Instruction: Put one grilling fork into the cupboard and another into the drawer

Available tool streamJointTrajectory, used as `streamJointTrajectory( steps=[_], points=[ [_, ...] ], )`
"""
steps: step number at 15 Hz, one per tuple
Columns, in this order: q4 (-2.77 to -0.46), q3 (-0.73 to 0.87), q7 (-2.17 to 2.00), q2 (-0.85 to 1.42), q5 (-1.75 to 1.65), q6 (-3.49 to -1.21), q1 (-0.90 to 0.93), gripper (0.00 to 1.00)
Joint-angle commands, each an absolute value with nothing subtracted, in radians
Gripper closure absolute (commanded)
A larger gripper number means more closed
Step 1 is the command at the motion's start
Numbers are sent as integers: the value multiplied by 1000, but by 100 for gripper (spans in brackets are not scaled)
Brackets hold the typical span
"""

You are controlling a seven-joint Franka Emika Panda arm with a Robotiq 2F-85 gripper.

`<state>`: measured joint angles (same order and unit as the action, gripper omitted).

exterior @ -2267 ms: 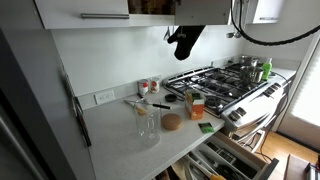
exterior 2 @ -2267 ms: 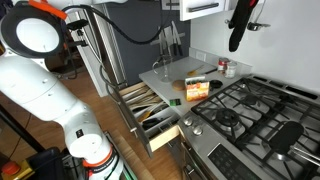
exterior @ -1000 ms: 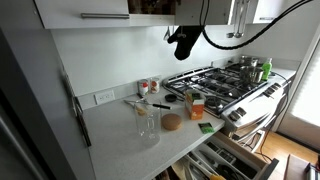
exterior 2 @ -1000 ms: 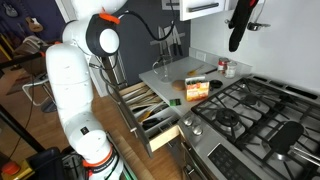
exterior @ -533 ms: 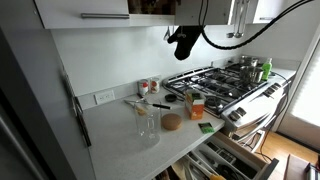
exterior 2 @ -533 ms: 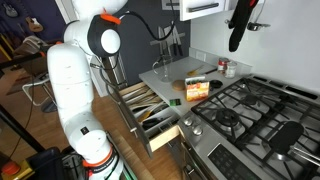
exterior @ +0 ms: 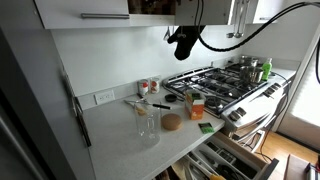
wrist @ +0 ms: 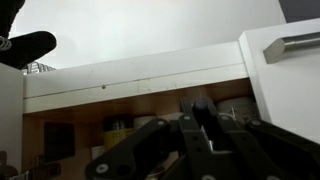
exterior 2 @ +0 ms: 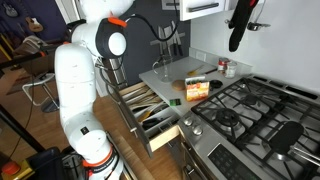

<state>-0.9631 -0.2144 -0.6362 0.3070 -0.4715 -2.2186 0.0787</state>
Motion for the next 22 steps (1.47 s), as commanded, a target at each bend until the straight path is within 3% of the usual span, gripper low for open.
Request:
streamJointTrajectory(
  steps=[1,22],
  points=[
    [-857,-204,-638,390,-477,-2238,80,96],
    [-626,-203,-673,605,-473,-2312,106,96]
  ],
)
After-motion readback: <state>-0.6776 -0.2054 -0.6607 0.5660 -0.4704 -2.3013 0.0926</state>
